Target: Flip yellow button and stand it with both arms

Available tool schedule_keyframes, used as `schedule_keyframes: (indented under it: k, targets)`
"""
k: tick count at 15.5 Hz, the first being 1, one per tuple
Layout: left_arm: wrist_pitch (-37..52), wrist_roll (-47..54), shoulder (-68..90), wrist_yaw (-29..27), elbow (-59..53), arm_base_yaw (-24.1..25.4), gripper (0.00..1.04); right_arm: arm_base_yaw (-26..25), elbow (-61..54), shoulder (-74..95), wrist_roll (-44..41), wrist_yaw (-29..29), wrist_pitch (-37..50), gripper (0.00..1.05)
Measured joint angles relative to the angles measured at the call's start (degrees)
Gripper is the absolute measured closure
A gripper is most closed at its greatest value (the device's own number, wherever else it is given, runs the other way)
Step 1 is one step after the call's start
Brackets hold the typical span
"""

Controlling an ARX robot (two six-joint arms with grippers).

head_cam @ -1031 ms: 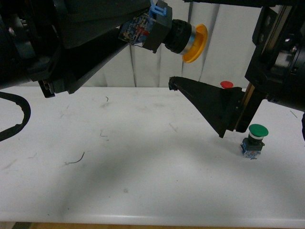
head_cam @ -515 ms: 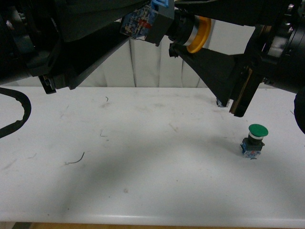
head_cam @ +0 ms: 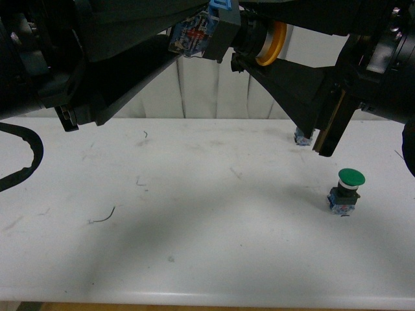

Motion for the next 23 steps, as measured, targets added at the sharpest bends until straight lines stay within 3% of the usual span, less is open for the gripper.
schedule_keyframes:
  k: [2, 3, 7, 9, 14, 17, 19, 23]
  targets:
    - [0.0, 0.0, 0.0, -0.1, 0.0, -0.2, 0.71, -0.3, 0.0, 0.0, 0.0, -0.3, 0.0, 0.68]
    - [0.0, -0.1, 0.0, -0.1, 0.0, -0.2, 0.66, -0.3, 0.0, 0.0, 0.1, -0.4, 0.0, 0.68]
    - [-0.1, 0.3, 0.0, -0.4, 0.0, -0.1, 0.2, -0.3, 0.0, 0.0, 0.1, -0.6, 0.0, 0.69]
    - [0.2, 0.3, 0.0, -0.5, -0.1, 0.7, 0.06, -0.3, 0.0, 0.0, 0.1, -0.6, 0.0, 0.69]
    - [-4.8, 1.2, -6.8, 2.6, -2.0, 9.4, 0.07, -1.2, 0.3, 0.3, 1.5, -1.4, 0.0, 0.69]
    - [-21.0, 10.0, -16.5, 3.1, -4.5, 16.1, 0.07, -2.6, 2.0, 1.2, 3.0, -2.3, -0.1, 0.69]
    - [-34.9, 22.3, -31.2, -3.6, -6.7, 19.2, 0.07, -3.6, 3.0, 1.4, 3.5, -2.4, 0.0, 0.69]
    - [-60.8, 50.1, -57.1, -9.2, -6.9, 22.2, 0.07, -4.0, 3.7, 2.6, 4.0, -2.4, 0.0, 0.69]
